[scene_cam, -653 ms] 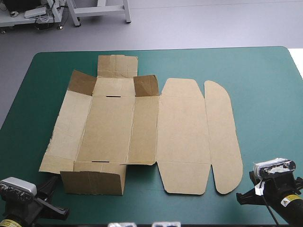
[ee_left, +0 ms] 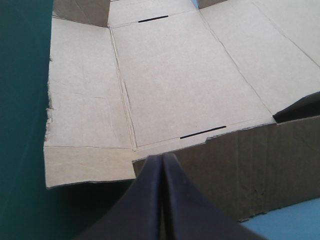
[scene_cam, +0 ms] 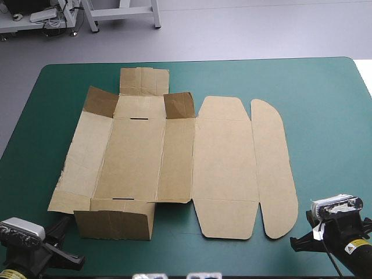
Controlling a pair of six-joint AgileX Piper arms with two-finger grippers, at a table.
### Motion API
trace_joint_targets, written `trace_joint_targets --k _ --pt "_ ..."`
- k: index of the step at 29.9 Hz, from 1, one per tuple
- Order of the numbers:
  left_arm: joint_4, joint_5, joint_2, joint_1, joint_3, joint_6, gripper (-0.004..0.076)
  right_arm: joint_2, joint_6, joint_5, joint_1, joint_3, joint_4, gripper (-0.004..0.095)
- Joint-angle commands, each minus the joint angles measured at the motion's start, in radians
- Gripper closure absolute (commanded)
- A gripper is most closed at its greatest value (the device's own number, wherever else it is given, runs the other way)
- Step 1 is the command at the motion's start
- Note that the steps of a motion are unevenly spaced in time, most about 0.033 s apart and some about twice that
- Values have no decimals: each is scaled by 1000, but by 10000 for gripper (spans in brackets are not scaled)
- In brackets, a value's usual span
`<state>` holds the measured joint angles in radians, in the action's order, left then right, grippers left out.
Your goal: Fold the box
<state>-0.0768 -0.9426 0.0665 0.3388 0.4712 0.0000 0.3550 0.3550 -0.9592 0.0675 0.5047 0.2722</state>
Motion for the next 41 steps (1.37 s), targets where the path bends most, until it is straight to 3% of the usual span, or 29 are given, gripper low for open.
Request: trace_joint_targets --k 1,8,17,28,33,36,41 --pt "-25 74 41 6 58 0 733 7 7 50 -3 25 16 926" --pt "-53 54 223 6 282 0 733 7 7 50 -3 25 16 926" --pt "-53 52 605 6 608 36 733 7 7 50 -3 25 16 926" --pt "-93 66 1001 -9 766 22 733 7 7 50 -3 25 16 926" --pt "-7 102 1142 -170 839 39 731 7 7 48 -3 25 16 926" --pt "158 109 1203 -322 879 131 731 7 7 48 -3 25 16 926" --pt "511 31 1283 -595 890 366 731 7 7 48 -3 25 16 926"
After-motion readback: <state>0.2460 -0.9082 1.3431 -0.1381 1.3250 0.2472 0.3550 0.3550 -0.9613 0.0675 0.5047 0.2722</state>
